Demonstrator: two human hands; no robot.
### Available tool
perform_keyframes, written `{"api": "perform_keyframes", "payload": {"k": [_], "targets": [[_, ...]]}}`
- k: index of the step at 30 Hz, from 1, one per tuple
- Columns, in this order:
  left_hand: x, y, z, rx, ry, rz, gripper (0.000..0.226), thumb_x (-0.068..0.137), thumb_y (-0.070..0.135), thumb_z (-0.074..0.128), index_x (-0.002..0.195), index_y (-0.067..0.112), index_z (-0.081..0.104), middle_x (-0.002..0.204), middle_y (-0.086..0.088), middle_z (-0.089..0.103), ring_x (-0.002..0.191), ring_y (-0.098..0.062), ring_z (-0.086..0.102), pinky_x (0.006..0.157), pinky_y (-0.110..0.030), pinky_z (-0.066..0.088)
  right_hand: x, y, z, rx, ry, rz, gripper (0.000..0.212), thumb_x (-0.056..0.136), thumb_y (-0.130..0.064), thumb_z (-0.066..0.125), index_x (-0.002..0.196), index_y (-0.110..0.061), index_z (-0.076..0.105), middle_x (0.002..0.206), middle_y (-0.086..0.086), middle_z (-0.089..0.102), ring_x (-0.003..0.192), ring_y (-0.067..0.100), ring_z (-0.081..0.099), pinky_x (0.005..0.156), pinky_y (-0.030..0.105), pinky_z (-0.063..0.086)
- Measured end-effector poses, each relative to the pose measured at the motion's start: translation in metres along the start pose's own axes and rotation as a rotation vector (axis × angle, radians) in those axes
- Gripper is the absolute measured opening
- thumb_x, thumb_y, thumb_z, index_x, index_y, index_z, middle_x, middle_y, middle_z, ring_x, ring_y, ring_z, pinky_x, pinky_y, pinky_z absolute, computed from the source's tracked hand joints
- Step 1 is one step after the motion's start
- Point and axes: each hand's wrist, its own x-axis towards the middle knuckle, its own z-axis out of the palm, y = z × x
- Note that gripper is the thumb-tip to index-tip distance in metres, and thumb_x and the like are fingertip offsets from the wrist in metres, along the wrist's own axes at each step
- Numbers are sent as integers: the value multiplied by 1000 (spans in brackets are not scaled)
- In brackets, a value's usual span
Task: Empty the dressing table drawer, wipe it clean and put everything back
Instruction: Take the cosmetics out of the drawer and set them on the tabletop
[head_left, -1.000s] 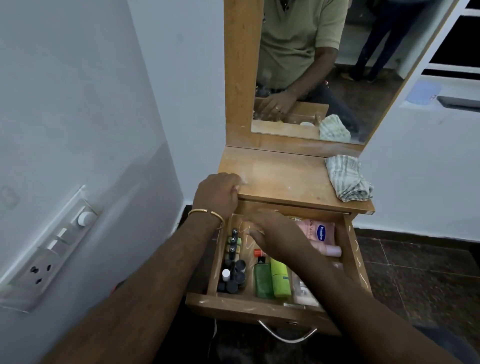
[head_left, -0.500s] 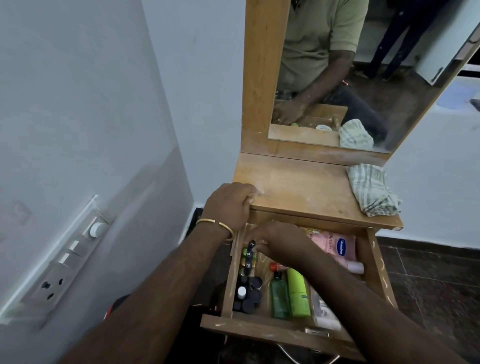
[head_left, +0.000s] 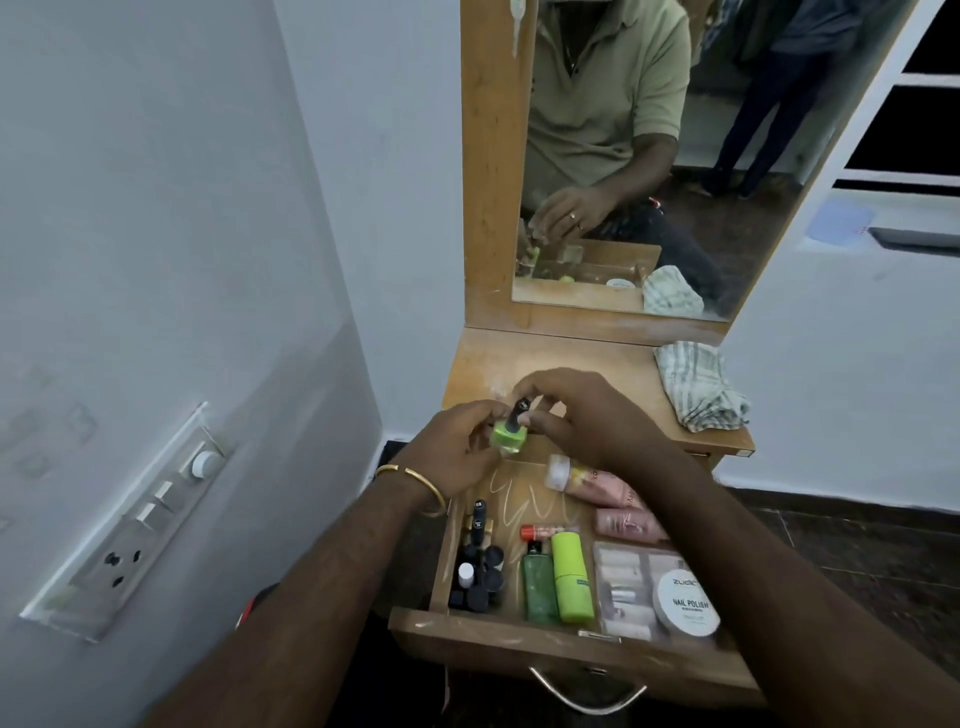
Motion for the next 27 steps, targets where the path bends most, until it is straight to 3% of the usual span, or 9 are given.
{"api": "perform_keyframes", "payload": {"k": [5,7,9,12,14,19,27], "targets": [[-1,2,-8,-52,76,10,21,83,16,74,99,26,64,84,-9,64,68,-11,53,67,-28,45,5,-11,-2,71,78,-61,27,87,-21,70,112,-27,64,103,-9,66,83,6,63,77,37,54],[-2,0,-12,-49,89,-7,22,83,16,74,96,29,61,86,-9,65,71,-17,56,70,-31,47,1,-10,3,133,128,-22,34,86,-22,72,118,-25,59,101,-9,63,81,8,62,73,33,53],[-4,-4,-17,-34,105,-22,21,83,17,74,97,28,62,87,-5,66,76,-21,61,72,-32,49,-6,-4,15,136,162,30,31,84,-21,73,110,-27,57,98,-10,60,77,9,59,72,34,53],[-8,-10,-21,-29,129,-39,21,84,16,74,97,27,62,86,9,65,76,-12,61,69,-20,46,-15,5,40,-26,14,114,18,86,-23,69,94,-36,58,96,-17,56,81,3,55,76,32,53],[-9,-14,-22,-36,130,-43,22,84,16,74,98,27,62,88,9,66,78,-12,62,70,-17,45,-22,4,57,-144,-129,90,18,90,-24,64,102,-37,62,102,-21,54,89,3,54,81,27,50],[-9,-20,-21,-54,122,-49,22,84,17,74,102,24,63,93,5,68,81,-14,64,74,-24,49,-23,-1,81,-219,-266,6,35,91,-15,61,123,-30,63,131,-9,60,118,13,55,97,33,48],[-10,-31,-21,-56,97,-50,24,84,21,73,107,21,65,98,3,70,88,-17,65,83,-37,53,-18,-1,93,-311,-309,-61,38,90,-11,57,124,-25,64,131,-3,61,118,17,57,94,36,49]]}}
